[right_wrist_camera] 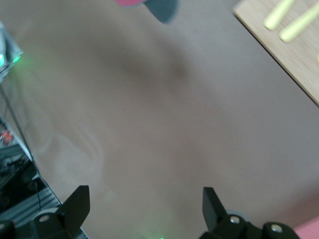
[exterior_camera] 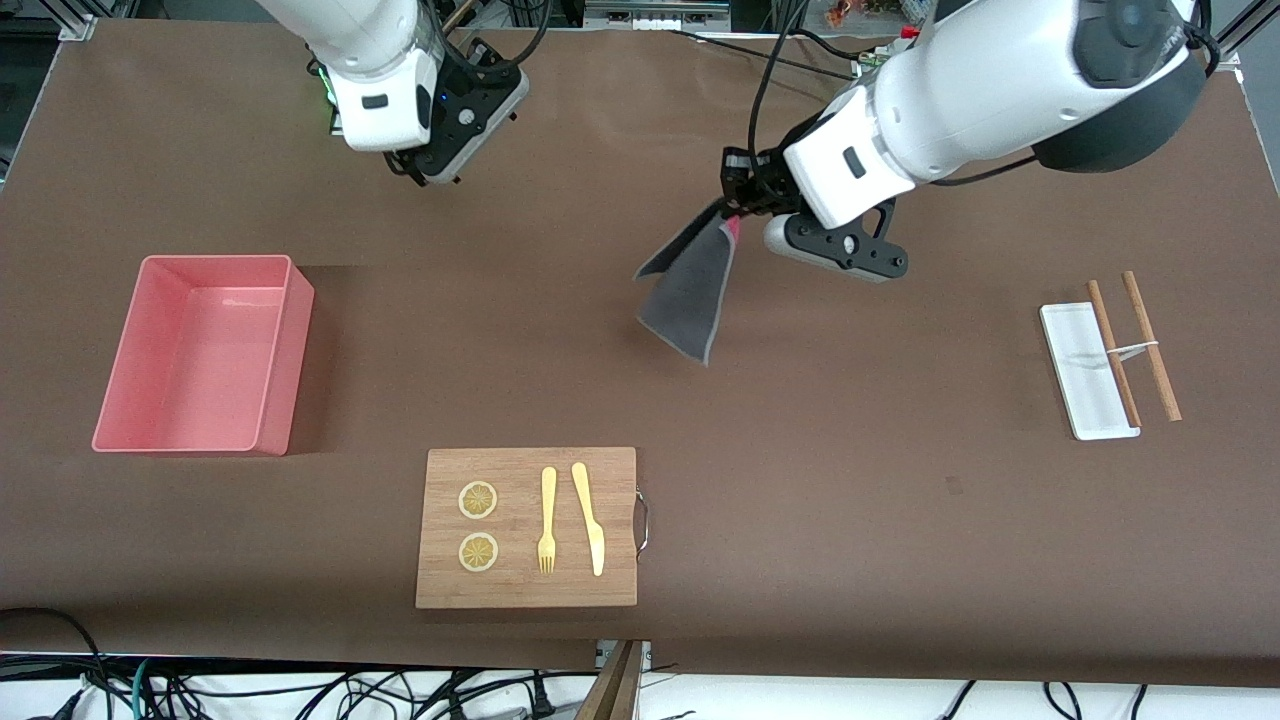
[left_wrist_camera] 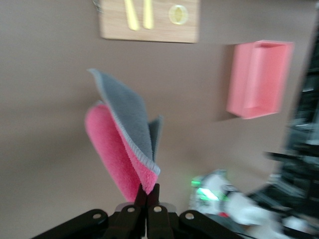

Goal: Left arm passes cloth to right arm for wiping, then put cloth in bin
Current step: 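Lift the cloth with the left gripper while the right gripper approaches, then grasp the hanging cloth with the right gripper below the left gripper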

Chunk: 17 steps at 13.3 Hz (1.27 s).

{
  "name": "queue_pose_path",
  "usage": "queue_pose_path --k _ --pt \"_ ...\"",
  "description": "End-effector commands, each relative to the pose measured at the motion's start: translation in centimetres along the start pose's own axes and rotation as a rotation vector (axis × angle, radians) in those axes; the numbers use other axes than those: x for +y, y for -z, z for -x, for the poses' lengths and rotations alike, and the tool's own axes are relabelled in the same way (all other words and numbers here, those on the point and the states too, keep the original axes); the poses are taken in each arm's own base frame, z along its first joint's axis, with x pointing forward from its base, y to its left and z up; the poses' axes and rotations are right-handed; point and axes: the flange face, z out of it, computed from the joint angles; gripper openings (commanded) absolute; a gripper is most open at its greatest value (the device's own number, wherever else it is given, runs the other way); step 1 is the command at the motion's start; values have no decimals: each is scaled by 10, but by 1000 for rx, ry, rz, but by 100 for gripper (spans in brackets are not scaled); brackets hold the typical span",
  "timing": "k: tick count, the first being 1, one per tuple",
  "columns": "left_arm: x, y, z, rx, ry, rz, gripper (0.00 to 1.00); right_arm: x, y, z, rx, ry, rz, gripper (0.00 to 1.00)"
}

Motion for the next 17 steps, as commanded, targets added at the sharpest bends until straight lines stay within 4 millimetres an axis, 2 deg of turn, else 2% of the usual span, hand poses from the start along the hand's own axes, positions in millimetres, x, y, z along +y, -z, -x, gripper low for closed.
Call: queue_pose_path --k 1,4,6,8,12,17 --pt "15 18 -7 -47 127 219 0 29 -21 -20 58 153 -77 100" --pt "31 29 -15 -33 271 438 0 46 -42 -40 178 262 -146 100" --pt "35 21 -22 -35 330 514 0 47 -48 -49 257 325 -215 100" --pt "42 20 -21 -44 370 566 0 47 -44 -51 323 358 -271 100" --pt "43 18 -20 -35 365 562 0 50 -33 -51 388 371 -311 100" --pt "43 19 -21 -29 360 561 0 71 -25 -52 468 315 -323 100"
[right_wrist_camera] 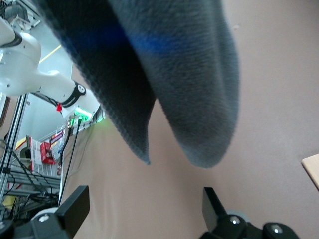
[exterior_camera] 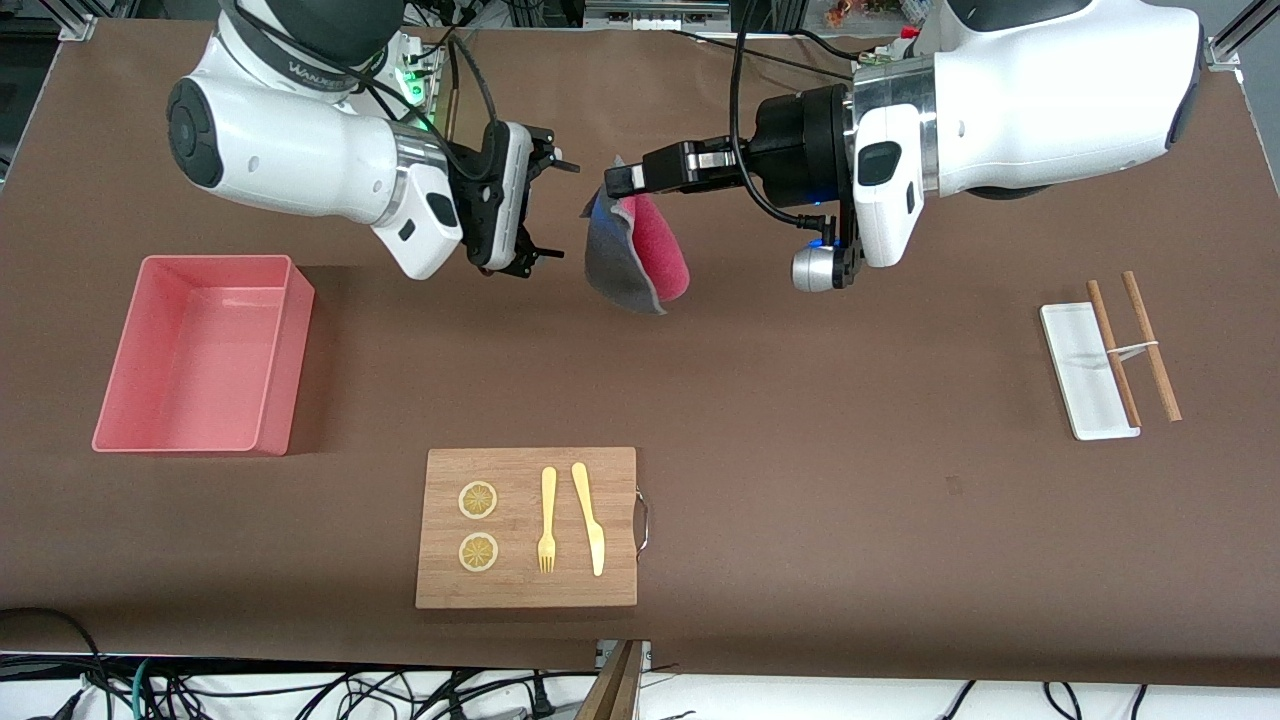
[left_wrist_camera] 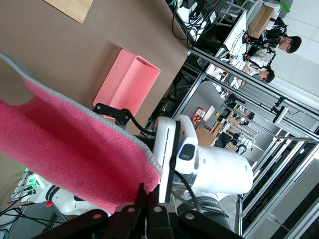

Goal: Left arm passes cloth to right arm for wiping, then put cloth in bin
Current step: 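Grasp the hanging cloth with the right gripper below the left gripper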

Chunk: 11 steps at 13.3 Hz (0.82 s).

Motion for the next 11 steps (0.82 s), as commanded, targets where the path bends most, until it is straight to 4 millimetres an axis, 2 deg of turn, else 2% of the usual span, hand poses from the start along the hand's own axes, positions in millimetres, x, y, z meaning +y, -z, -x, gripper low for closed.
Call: queue_pose_path --k 1,6,11 --pt "2 1 2 -2 5 19 0 3 8 -5 64 4 11 100" --pt "3 2 2 -1 4 21 0 8 8 -23 154 -9 42 100" --pt "4 6 2 5 5 25 0 8 8 -27 173 -37 57 100"
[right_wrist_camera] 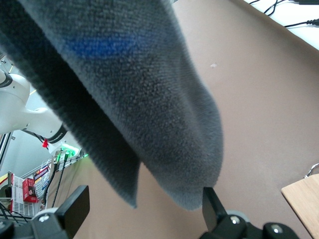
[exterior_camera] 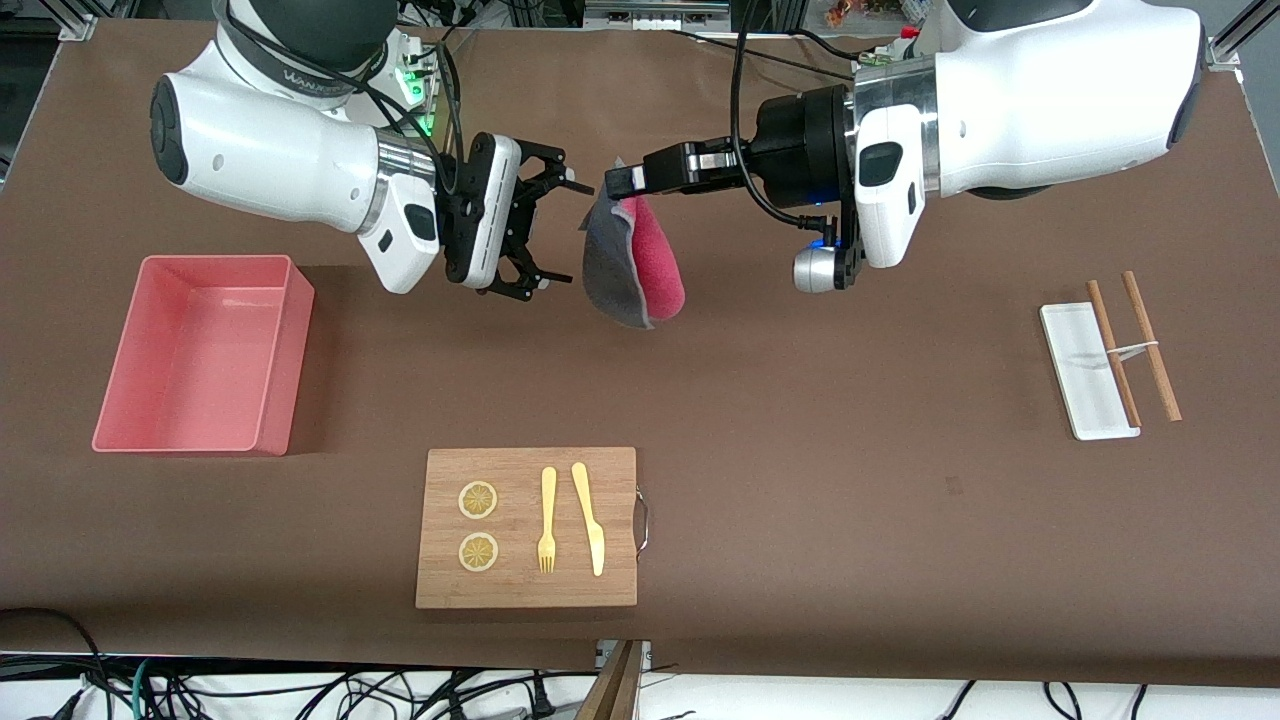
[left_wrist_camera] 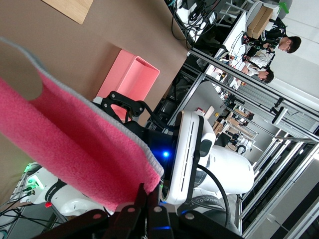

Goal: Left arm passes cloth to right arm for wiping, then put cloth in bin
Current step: 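Grasp the hanging cloth with the right gripper below the left gripper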

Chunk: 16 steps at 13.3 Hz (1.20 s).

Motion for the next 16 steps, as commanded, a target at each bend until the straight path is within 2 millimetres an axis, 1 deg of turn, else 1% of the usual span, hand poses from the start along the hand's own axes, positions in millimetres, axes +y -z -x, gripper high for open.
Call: queue_pose_path --k 1,4,7,8,9,12,13,14,16 --pt "4 6 2 3 5 23 0 -4 -4 -12 36 -28 3 100" --pt "4 7 2 3 5 23 0 -9 -9 -14 34 -29 -1 100" --pt "4 7 3 6 2 23 0 -9 -9 -14 34 -26 -1 62" --pt "4 6 2 4 2 22 0 -9 -9 -14 35 -26 0 51" --pt "4 6 2 4 2 22 0 -9 -9 -14 34 -25 1 48" --pt "5 7 4 5 1 24 0 -8 -10 -15 36 -24 3 47" --pt "5 8 4 6 0 24 0 -7 -9 -16 45 -24 13 44" --pt "4 8 3 7 -1 23 0 -8 -9 -17 50 -21 20 32" --pt "4 8 3 7 -1 23 0 -12 -14 -19 46 -12 17 11"
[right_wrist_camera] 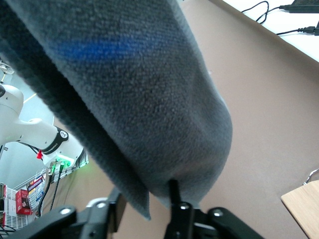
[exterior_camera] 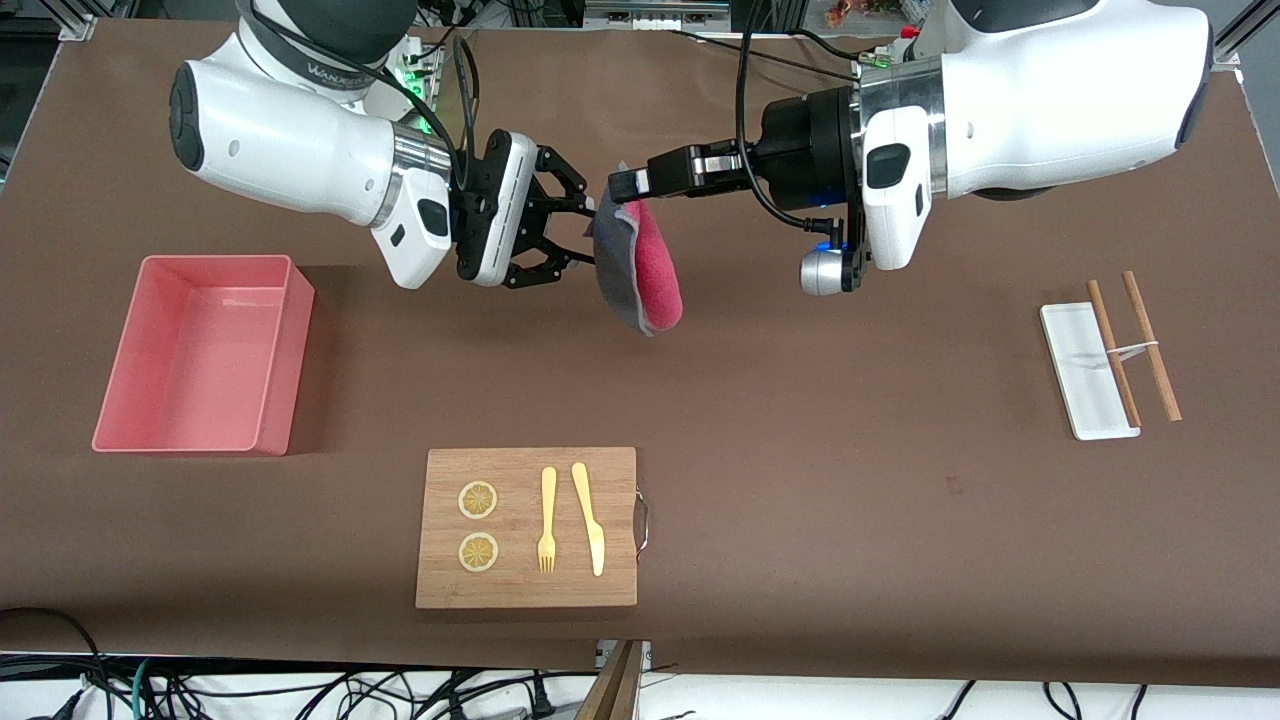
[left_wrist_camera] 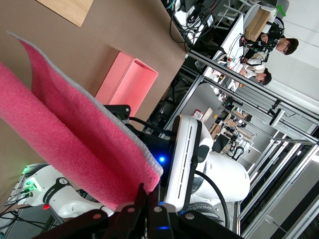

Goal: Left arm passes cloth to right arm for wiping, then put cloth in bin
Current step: 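Grasp the hanging cloth with the right gripper below the left gripper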

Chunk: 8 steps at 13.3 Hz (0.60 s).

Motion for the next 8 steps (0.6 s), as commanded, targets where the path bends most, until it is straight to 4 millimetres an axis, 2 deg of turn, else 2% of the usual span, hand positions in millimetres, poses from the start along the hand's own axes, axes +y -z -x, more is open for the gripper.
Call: queue_pose_path --k 1,8 --pt "4 5 6 -1 -2 16 0 -3 -4 -8 18 8 -5 0" --pt "3 4 5 -3 -4 13 0 4 2 -3 6 -4 -5 0"
